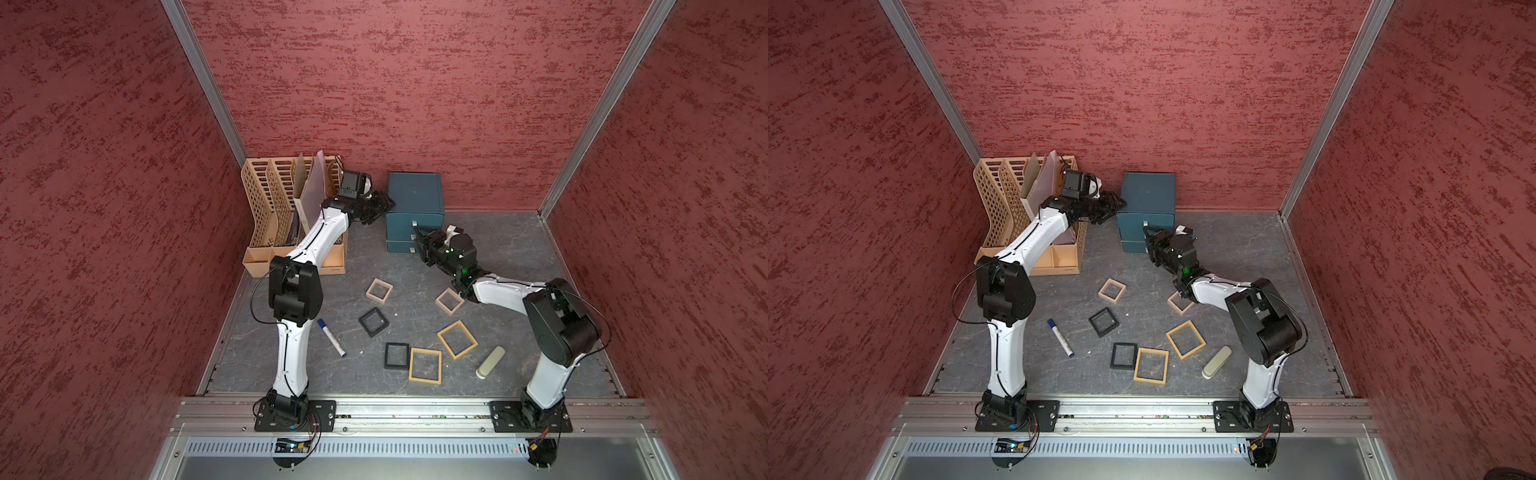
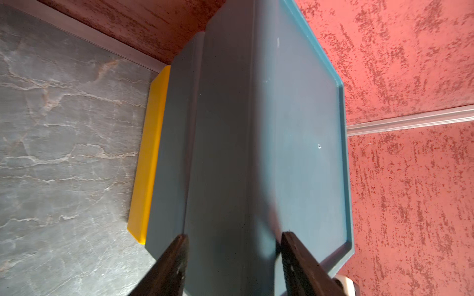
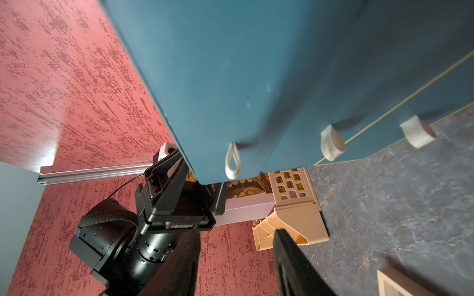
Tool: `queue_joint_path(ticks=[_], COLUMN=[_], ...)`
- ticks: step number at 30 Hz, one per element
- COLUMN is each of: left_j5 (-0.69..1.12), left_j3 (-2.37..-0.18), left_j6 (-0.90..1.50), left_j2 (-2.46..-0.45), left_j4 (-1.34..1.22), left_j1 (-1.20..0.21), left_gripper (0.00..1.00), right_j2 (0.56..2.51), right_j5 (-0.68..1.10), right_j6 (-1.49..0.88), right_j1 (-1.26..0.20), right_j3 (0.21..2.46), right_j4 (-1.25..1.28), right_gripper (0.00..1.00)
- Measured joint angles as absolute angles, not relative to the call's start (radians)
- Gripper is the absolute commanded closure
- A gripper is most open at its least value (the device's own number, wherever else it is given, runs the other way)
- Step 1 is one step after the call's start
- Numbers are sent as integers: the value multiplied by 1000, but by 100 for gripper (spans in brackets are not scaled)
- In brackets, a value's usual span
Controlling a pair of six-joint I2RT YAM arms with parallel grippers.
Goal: Place the brooch boxes into the drawer by color
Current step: Open the drawer in the storage box.
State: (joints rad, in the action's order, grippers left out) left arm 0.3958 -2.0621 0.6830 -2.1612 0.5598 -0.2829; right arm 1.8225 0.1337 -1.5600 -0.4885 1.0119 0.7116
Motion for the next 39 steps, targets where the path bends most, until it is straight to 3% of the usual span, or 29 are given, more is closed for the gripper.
queue_joint_path(ticks=[11,22,39], left_j5=[418,412,406], left_j3=[-1979,-1946,-1947], left_j6=[757,778,778], left_j2=[-2140,-2128,-2128], left_j4=[432,384,384], left_j1=[-289,-294,-297], left_gripper=[56,57,57], right_j2=[1859,1877,1954], right_j5=[128,126,126], right_j6=[-1573,-1590,-1607], right_j1=[-467,-453,-440], right_j3=[1051,1081,1123], right_j4=[774,780,765], right_gripper=[53,63,69])
